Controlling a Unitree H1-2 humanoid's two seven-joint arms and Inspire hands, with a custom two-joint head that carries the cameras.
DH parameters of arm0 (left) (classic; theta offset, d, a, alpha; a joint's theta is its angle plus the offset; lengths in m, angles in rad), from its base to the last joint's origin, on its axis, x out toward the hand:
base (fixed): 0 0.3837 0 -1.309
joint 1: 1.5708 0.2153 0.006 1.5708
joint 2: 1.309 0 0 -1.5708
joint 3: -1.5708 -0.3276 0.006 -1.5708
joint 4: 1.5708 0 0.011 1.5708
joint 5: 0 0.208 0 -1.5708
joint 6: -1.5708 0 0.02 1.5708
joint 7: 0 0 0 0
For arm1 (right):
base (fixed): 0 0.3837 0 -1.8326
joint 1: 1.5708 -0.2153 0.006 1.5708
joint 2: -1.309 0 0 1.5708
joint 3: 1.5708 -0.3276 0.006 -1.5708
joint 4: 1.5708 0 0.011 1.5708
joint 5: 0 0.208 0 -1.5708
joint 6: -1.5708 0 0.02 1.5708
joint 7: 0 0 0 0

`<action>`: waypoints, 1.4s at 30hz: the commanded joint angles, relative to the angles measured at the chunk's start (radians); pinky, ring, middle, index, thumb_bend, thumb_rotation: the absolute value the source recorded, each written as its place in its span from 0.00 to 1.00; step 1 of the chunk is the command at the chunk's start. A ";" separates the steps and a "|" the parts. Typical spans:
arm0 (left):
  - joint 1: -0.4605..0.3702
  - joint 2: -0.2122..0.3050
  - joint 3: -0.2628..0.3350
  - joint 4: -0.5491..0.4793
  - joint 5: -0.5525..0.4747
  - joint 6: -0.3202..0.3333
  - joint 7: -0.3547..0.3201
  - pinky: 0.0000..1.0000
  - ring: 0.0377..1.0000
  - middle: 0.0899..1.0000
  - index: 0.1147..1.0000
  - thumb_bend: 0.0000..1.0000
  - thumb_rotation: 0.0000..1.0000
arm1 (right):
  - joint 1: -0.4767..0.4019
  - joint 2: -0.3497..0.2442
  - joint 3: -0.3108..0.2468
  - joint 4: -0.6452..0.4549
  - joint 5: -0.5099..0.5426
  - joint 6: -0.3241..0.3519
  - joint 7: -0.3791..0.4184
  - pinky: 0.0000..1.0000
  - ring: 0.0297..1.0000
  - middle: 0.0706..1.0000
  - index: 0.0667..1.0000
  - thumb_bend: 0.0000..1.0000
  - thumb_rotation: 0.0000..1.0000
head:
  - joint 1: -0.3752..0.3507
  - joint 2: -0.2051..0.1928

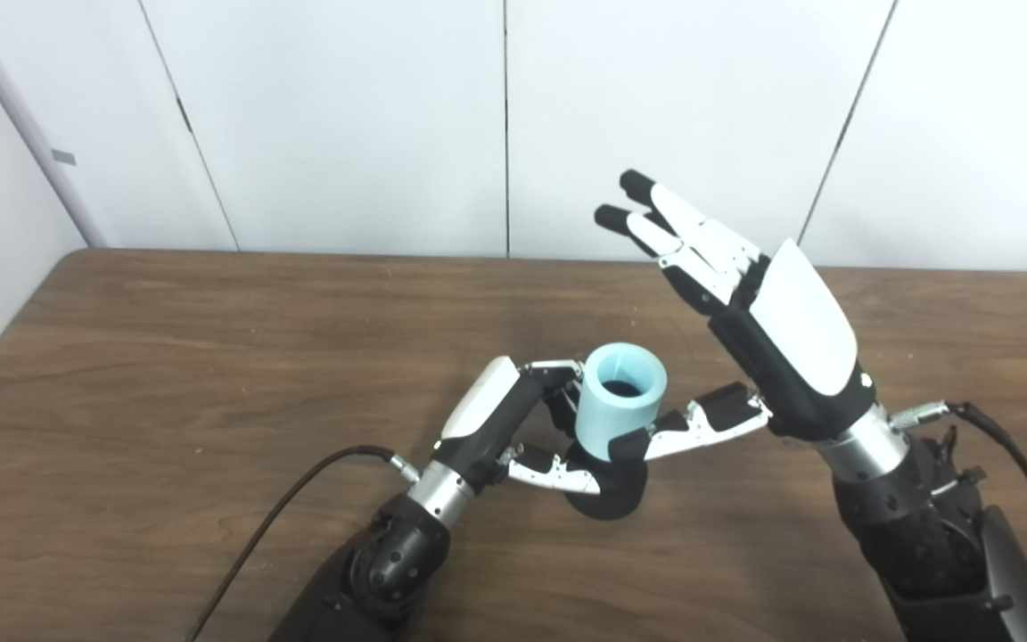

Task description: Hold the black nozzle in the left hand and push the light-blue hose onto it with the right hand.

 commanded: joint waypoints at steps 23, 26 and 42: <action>0.021 0.159 -0.044 -0.065 0.159 -0.188 -0.115 1.00 1.00 1.00 0.98 1.00 0.37 | 0.428 0.175 -0.193 0.066 0.527 0.148 0.022 0.91 0.96 1.00 0.97 0.69 0.94 | -0.016 -0.009; 0.035 0.159 -0.020 -0.090 0.139 -0.195 -0.121 1.00 1.00 1.00 0.92 1.00 0.39 | 0.425 0.170 -0.192 0.089 0.532 0.137 0.036 0.92 0.98 1.00 0.99 0.67 0.99 | -0.016 -0.009; 0.279 -0.021 0.239 -0.396 -0.175 0.007 -0.052 1.00 0.97 1.00 1.00 1.00 0.75 | 0.415 0.213 -0.155 0.098 0.651 0.255 0.115 0.94 0.98 1.00 1.00 0.66 1.00 | -0.019 -0.017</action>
